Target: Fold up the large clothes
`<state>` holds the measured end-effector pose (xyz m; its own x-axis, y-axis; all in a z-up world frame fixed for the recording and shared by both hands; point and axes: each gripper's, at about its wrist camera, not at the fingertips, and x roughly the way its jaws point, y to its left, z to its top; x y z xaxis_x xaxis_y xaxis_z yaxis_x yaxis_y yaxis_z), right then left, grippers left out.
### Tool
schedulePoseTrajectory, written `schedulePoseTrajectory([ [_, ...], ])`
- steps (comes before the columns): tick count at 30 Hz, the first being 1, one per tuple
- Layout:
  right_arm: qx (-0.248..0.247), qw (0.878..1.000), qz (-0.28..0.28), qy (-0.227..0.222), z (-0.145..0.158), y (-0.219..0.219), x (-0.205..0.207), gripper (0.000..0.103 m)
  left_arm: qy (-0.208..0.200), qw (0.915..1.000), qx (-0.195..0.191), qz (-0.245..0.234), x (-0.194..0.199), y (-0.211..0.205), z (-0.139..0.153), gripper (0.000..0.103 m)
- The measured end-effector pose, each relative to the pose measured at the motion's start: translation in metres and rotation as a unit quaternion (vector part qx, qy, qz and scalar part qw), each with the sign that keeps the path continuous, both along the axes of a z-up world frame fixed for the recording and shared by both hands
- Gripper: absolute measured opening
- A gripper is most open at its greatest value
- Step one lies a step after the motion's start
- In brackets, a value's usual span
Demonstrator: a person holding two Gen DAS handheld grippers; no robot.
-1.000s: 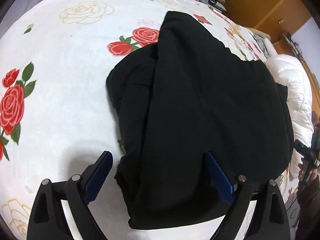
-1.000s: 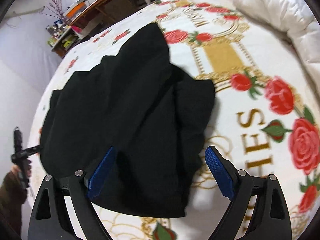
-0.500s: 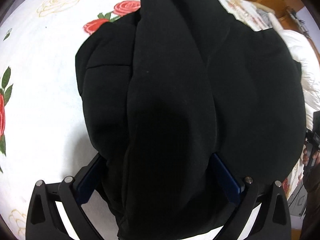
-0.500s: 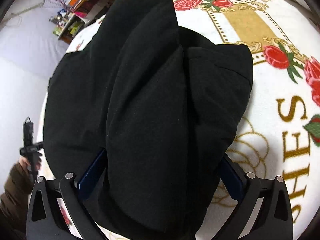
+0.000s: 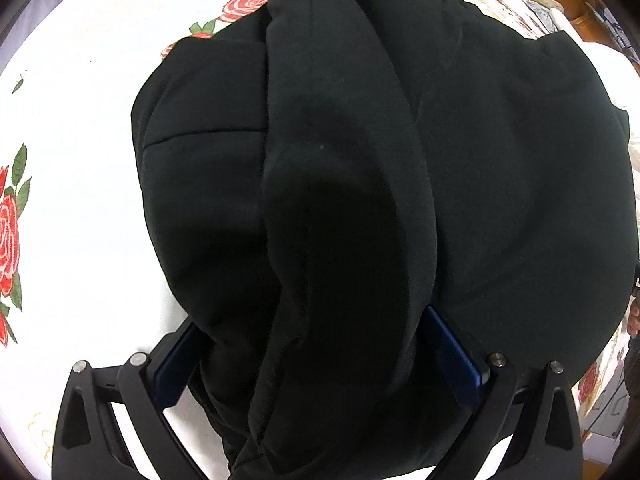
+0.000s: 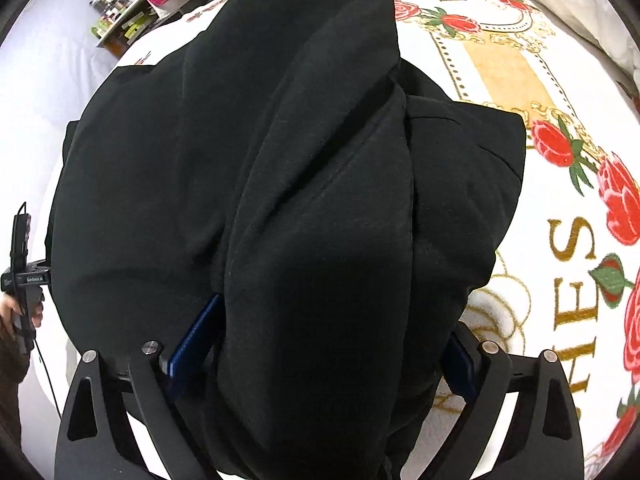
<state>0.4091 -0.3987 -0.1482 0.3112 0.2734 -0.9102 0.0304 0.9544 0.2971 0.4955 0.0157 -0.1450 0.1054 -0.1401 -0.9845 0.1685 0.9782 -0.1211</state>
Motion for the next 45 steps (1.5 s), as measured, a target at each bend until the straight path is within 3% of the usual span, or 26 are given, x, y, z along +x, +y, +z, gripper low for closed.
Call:
schedulePoseTrajectory([
  [3, -0.003, 1.0, 0.006, -0.004, 0.004, 0.004, -0.001, 0.084, -0.002, 0.9999, -0.016, -0.005, -0.001, 0.0, 0.007, 0.085],
  [7, -0.017, 1.0, 0.012, -0.01, 0.009, 0.014, -0.002, 0.077, -0.007, 0.9995, -0.01, -0.028, -0.001, -0.008, 0.02, 0.065],
  [12, -0.045, 0.999, 0.02, -0.023, 0.018, 0.029, -0.005, 0.064, -0.029, 0.9993, 0.003, -0.023, -0.002, -0.015, 0.035, 0.052],
  [17, -0.084, 0.995, 0.025, -0.038, 0.024, 0.051, -0.008, 0.059, -0.051, 0.9977, 0.044, -0.009, 0.007, -0.023, 0.04, 0.054],
  [19, -0.087, 0.995, 0.024, -0.041, 0.025, 0.054, -0.007, 0.059, -0.049, 0.9969, 0.06, -0.013, 0.009, -0.032, 0.038, 0.064],
  [22, -0.077, 0.996, 0.018, -0.04, 0.023, 0.052, -0.004, 0.062, -0.038, 0.9978, 0.045, 0.03, 0.023, -0.026, 0.035, 0.082],
  [25, -0.045, 0.999, -0.007, -0.024, 0.017, 0.038, 0.003, 0.075, -0.035, 0.997, 0.019, 0.067, 0.034, -0.016, 0.029, 0.092],
  [32, -0.035, 0.999, -0.019, -0.017, 0.012, 0.045, 0.015, 0.079, 0.003, 0.9976, -0.009, 0.069, 0.042, 0.001, 0.015, 0.097],
  [35, -0.046, 0.999, -0.018, -0.022, 0.015, 0.047, 0.013, 0.076, -0.006, 0.9986, -0.007, 0.053, 0.041, -0.006, 0.018, 0.083],
  [40, -0.055, 0.998, -0.018, -0.019, 0.015, 0.042, 0.007, 0.074, -0.028, 0.9993, -0.018, 0.016, 0.024, -0.019, 0.034, 0.042],
  [43, -0.057, 0.998, -0.021, -0.021, 0.018, 0.051, 0.007, 0.069, -0.038, 0.9993, 0.0, 0.001, 0.022, -0.023, 0.045, 0.037],
  [45, -0.071, 0.997, -0.015, -0.033, 0.023, 0.059, 0.004, 0.058, -0.046, 0.9988, 0.015, -0.002, 0.01, -0.026, 0.049, 0.037],
])
